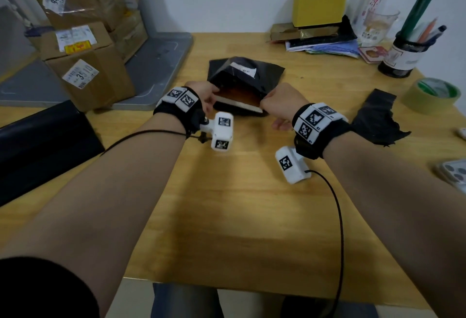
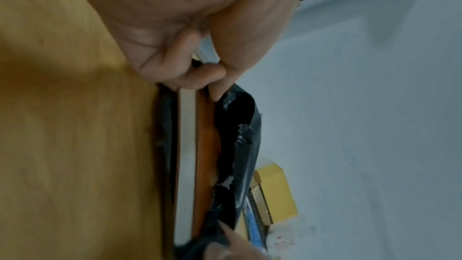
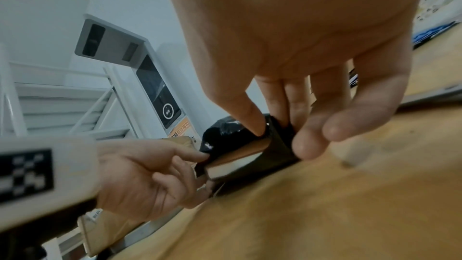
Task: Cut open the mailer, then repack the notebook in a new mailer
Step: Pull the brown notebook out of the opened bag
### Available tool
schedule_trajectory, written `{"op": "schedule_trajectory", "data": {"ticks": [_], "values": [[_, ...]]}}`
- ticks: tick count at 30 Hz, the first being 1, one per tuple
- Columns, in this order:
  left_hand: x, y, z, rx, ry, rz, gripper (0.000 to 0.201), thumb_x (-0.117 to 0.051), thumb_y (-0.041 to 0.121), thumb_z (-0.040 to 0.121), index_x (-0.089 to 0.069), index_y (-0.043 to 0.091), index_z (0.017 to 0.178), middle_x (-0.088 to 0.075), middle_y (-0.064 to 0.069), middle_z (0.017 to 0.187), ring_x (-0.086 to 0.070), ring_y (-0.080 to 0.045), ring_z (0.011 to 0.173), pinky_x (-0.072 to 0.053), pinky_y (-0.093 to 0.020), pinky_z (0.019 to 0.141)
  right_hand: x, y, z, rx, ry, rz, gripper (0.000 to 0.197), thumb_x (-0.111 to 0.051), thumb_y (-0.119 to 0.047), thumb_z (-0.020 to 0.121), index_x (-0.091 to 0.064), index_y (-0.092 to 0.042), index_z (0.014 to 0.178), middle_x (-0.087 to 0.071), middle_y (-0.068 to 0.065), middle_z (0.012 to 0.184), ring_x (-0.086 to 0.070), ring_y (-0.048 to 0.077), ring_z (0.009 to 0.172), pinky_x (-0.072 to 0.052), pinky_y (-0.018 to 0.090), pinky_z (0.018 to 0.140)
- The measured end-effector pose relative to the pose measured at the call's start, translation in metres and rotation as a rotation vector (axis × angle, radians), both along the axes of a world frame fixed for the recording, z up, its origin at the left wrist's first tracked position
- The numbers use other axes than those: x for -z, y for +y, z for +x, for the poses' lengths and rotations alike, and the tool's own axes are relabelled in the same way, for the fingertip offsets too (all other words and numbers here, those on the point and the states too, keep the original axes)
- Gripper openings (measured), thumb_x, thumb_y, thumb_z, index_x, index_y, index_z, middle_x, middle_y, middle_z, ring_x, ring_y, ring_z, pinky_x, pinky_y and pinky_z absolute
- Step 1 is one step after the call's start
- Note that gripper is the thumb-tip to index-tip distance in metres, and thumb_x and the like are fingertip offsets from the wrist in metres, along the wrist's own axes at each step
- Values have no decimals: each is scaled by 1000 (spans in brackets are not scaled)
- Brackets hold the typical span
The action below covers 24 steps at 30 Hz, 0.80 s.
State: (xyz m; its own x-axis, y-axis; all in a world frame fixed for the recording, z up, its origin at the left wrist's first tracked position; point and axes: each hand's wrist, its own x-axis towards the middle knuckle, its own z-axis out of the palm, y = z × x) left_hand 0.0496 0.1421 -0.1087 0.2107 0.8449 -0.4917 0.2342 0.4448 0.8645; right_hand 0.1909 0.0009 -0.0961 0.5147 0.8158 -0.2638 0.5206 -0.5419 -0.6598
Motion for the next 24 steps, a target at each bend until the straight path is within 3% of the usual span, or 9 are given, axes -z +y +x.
{"op": "schedule_trajectory", "data": {"ticks": [2, 5, 11, 14, 16, 17, 19, 22, 24], "values": [[0, 1, 6, 0, -97, -100, 23, -55, 14, 99, -44, 11, 79, -40, 1, 66, -33, -5, 42, -20, -14, 32, 1, 1, 3, 19, -3, 4, 27, -52, -18, 92, -65, -8, 114, -66, 13, 88, -76, 34, 72, -60, 39, 59], [6, -6, 20, 38, -125, -160, 23, -62, 27, 96, -48, 14, 82, -48, 3, 72, -37, -3, 32, -27, -12, 46, 3, 2, 5, 21, 2, 8, 32, -49, -17, 93, -64, -9, 120, -69, 14, 96, -76, 33, 71, -61, 39, 62], [19, -22, 34, -56, -204, -159, 22, -65, 20, 95, -50, 7, 88, -61, -7, 84, -42, -2, 23, -35, -12, 28, 4, -3, 8, -23, 65, 55, 42, -41, -14, 96, -64, -21, 130, -65, 7, 107, -75, 29, 73, -58, 35, 59], [10, -22, 39, -79, -228, -166, 17, -64, 21, 95, -53, 9, 93, -64, -7, 97, -43, -3, 23, -38, -13, 29, -2, -8, 11, -28, 115, 129, 36, -41, -12, 98, -70, -26, 113, -59, 3, 124, -76, 28, 71, -56, 29, 51], [3, -23, 39, -94, -248, -212, 19, -60, 21, 98, -54, 10, 84, -66, -3, 82, -43, -4, 23, -39, -13, 31, -8, -11, 14, -5, 207, 159, 24, -48, -15, 99, -70, -22, 105, -58, 3, 127, -77, 30, 71, -56, 32, 54], [0, -24, 39, -95, -266, -236, 23, -55, 19, 100, -54, 11, 79, -64, -1, 72, -43, -4, 22, -38, -13, 34, -11, -14, 16, 16, 269, 168, 19, -52, -17, 99, -68, -18, 109, -61, 3, 125, -77, 32, 71, -55, 32, 55], [-4, -25, 35, -101, -292, -228, 26, -49, 14, 102, -56, 11, 77, -60, 0, 71, -43, -4, 24, -37, -15, 39, -13, -18, 20, 74, 369, 179, 24, -55, -23, 100, -60, -12, 121, -70, 5, 114, -72, 29, 63, -51, 28, 52], [-6, -32, 17, -146, -386, -201, 19, -50, 5, 99, -60, 9, 83, -63, -2, 83, -44, -3, 27, -36, -12, 33, -10, -23, 24, 166, 435, 193, 37, -56, -39, 101, -57, -10, 123, -74, 8, 94, -55, 19, 52, -41, 21, 47], [-5, -38, 0, -118, -394, -177, 16, -53, 5, 97, -59, 11, 84, -62, 0, 80, -44, -2, 28, -31, -11, 29, -6, -23, 23, 226, 513, 214, 45, -56, -50, 99, -56, -11, 121, -73, 8, 93, -47, 15, 53, -36, 20, 47]]}}
